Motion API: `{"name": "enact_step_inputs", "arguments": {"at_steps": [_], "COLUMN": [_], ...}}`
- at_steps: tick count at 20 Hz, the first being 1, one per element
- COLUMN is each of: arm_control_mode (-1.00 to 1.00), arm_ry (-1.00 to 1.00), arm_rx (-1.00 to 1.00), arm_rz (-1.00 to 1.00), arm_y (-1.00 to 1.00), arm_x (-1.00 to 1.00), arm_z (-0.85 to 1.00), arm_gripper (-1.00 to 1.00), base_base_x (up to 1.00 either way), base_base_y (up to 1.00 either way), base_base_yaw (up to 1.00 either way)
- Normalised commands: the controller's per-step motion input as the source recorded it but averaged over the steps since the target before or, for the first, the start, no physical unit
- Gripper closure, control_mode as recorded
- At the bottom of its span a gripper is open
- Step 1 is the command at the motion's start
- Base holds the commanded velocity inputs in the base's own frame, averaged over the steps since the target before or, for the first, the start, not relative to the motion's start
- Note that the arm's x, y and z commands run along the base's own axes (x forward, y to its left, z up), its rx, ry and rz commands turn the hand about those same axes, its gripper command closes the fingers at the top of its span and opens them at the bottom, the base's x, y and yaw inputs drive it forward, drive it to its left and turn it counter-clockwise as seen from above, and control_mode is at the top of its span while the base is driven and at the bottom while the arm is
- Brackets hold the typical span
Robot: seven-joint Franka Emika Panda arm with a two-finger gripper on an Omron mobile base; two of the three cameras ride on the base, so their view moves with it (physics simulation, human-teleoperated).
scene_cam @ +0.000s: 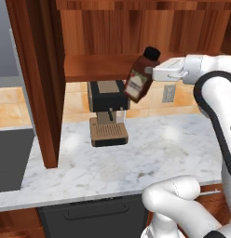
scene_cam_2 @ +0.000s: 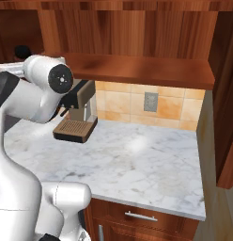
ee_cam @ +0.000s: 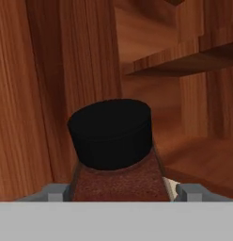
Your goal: Collect the paprika, ketchup, and shaker from the cabinet and place them next to the stove.
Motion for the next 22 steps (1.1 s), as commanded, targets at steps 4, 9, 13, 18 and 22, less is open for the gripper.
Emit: {"name": "enact_step_inputs", "arguments": {"at_steps": [4,9,13,18,22], "arm_control_mode": [-1.00,-1.00,-1.00,-1.00,1.00], "arm_ry": [0.00,0.00,-0.01,0.00,0.00], "arm_rx": [0.00,0.00,0.00,0.00,0.00], "arm_rz": [0.15,0.08,0.00,0.00,0.00], "arm_y": [-0.27,-0.08,-0.01,0.00,0.00], "arm_x": [-0.86,-0.69,-0.42,-0.04,-0.02], "arm_z": [-0.04,-0.02,-0.02,0.00,-0.10], "arm_gripper": [1.00,1.00,1.00,1.00,1.00], "base_base_x": [0.00,0.00,0.00,0.00,-0.08], "base_base_y": [0.00,0.00,0.00,0.00,0.00], "base_base_yaw": [0.00,0.00,0.00,0.00,0.02]}}
